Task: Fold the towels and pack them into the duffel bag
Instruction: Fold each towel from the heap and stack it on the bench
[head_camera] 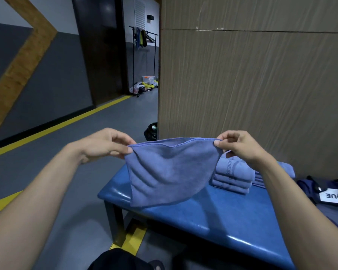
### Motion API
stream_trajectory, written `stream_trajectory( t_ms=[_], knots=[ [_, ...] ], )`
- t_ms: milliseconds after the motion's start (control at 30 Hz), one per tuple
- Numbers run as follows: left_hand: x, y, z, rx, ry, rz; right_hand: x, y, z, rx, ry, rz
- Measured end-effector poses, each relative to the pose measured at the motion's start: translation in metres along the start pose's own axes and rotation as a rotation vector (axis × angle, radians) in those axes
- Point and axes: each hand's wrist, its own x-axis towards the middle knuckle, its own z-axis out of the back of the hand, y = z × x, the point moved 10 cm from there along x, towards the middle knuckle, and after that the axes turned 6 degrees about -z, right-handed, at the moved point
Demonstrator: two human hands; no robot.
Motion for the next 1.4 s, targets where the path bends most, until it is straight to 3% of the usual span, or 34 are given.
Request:
stream_trajectory(
  t_ms=[67,167,233,400,633,833,967,1133,1233,1333,1400],
  knots=[
    [-0.004,-0.003,-0.007,-0.116,0.068,0.003,-0.003,-0.002,-0.003,0.125,0.076,-0.029],
    [0.005,0.004,0.001,-0.182,-0.017,0.006,-0.003,-0.006,-0.005,0.296,0.086,-0.08],
    [0.018,0.021,0.011,-0.105,-0.14,0.034,0.003,-0.014,-0.008,0.271,0.055,-0.121],
    [0.053,0.061,0.027,0.355,-0.414,0.041,0.038,-0.061,-0.028,0.113,-0.147,-0.238],
    [0.096,0.112,0.031,0.235,-0.606,0.044,0.1,-0.137,-0.055,0.177,-0.276,-0.351],
    [0.123,0.154,0.033,0.352,-0.53,0.145,0.121,-0.164,-0.075,0.106,-0.264,-0.425],
    [0.137,0.177,0.034,0.214,-0.507,0.168,0.126,-0.162,-0.073,0.083,-0.369,-0.395],
    [0.154,0.184,0.047,-0.058,-0.554,0.161,0.144,-0.152,-0.069,0.36,-0.414,-0.339],
    [0.172,0.199,0.046,-0.151,-0.599,0.183,0.162,-0.166,-0.077,0.291,-0.424,-0.395],
    [0.191,0.227,0.036,-0.133,-0.587,0.253,0.178,-0.19,-0.086,0.259,-0.451,-0.446],
    [0.203,0.245,0.026,-0.073,-0.531,0.289,0.187,-0.202,-0.097,0.365,-0.43,-0.454]
  ],
)
